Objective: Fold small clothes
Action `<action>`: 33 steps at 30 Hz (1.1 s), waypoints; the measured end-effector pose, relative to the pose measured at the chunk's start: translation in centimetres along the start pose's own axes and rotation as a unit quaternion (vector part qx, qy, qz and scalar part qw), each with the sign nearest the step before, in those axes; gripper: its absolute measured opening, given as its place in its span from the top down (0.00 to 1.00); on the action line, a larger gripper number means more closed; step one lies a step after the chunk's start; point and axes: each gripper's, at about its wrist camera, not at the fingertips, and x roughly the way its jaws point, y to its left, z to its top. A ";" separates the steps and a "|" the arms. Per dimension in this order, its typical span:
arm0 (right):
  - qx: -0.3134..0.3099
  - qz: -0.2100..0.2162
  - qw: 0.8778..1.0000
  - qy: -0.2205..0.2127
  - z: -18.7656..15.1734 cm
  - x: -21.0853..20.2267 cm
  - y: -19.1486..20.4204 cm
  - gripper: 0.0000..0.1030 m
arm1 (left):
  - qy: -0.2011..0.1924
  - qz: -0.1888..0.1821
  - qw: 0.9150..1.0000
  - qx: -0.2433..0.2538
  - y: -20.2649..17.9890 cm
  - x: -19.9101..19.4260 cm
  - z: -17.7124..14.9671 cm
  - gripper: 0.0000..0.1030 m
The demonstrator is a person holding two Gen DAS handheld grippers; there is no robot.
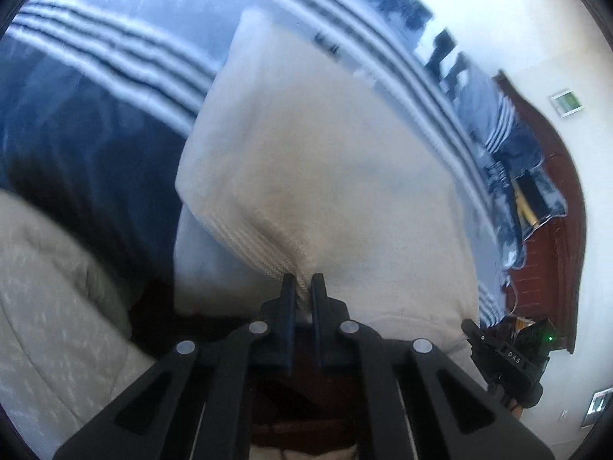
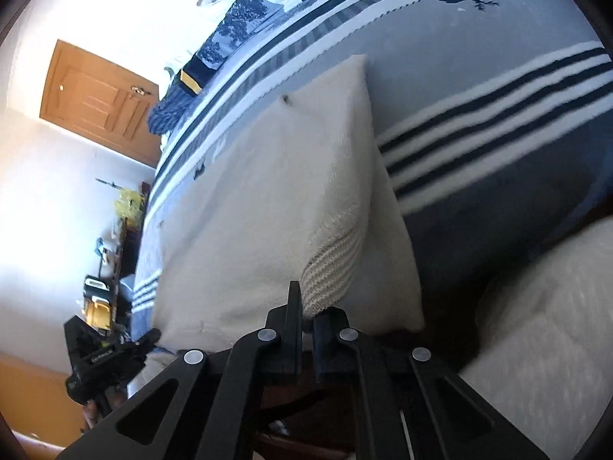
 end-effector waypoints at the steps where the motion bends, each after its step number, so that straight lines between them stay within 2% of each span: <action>1: 0.001 -0.017 1.000 0.020 -0.5 0.9 -0.4 0.96 | 0.016 0.014 1.000 -0.005 0.5 1.2 -0.2 0.93; 4: 0.013 -0.092 0.992 0.080 -1.1 4.5 -1.6 0.96 | 0.056 0.059 0.997 -0.007 1.4 4.1 -0.5 0.93; 6: 0.005 -0.117 0.989 0.085 -1.0 5.2 -1.3 0.96 | 0.044 0.060 0.997 -0.009 1.1 4.0 -0.3 0.93; 10: -0.031 -0.149 0.985 0.080 -1.4 5.0 0.5 0.96 | 0.040 0.082 0.995 0.028 -0.3 3.9 -0.7 0.93; 14: -0.038 -0.183 0.975 0.119 -1.6 7.4 0.4 0.96 | 0.069 0.116 0.991 0.028 0.2 5.8 -0.8 0.92; 16: -0.043 -0.205 0.968 0.136 -1.8 8.3 0.4 0.95 | 0.081 0.168 0.982 0.034 0.0 7.0 -0.9 0.99; 17: -0.045 -0.211 0.966 0.139 -1.8 8.5 0.5 0.95 | 0.087 0.181 0.979 0.034 0.1 7.5 -0.9 0.99; 19: -0.042 -0.219 0.964 0.144 -1.9 8.8 0.5 0.95 | 0.094 0.173 0.980 0.027 0.5 7.5 -0.9 0.99; 22: -0.033 -0.186 0.973 0.132 -1.7 7.7 0.0 0.93 | 0.060 0.146 0.987 0.045 -0.8 5.4 -0.9 0.98; 23: -0.033 -0.172 0.977 0.125 -1.6 7.0 0.3 0.86 | 0.050 0.140 0.987 0.057 -1.5 4.6 -1.1 0.94; 24: -0.038 -0.149 0.982 0.109 -1.5 6.0 0.7 0.73 | 0.036 0.130 0.988 0.073 -2.3 3.8 -1.4 0.90; 25: -0.046 -0.131 0.986 0.095 -1.6 5.1 1.3 0.65 | 0.020 0.126 0.988 0.090 -3.2 3.0 -1.8 0.81; 26: -0.056 -0.118 0.988 0.082 -1.6 4.2 1.9 0.48 | 0.005 0.128 0.987 0.101 -3.7 2.4 -2.2 0.73; 27: -0.071 -0.108 0.990 0.061 -1.6 3.0 2.7 0.37 | -0.024 0.133 0.983 0.125 -4.9 1.3 -2.7 0.70; 29: -0.086 -0.096 0.991 0.032 -1.7 1.5 3.5 0.32 | -0.063 0.125 0.976 0.165 -6.7 -0.1 -2.8 0.54; 31: -0.084 -0.063 0.994 0.009 -1.3 0.0 3.8 0.31 | -0.092 0.131 0.969 0.186 -7.5 -0.9 -2.4 0.41; 33: -0.081 -0.039 0.996 -0.005 -0.6 -1.2 4.1 0.31 | -0.114 0.141 0.965 0.192 -8.1 -1.7 -0.5 0.39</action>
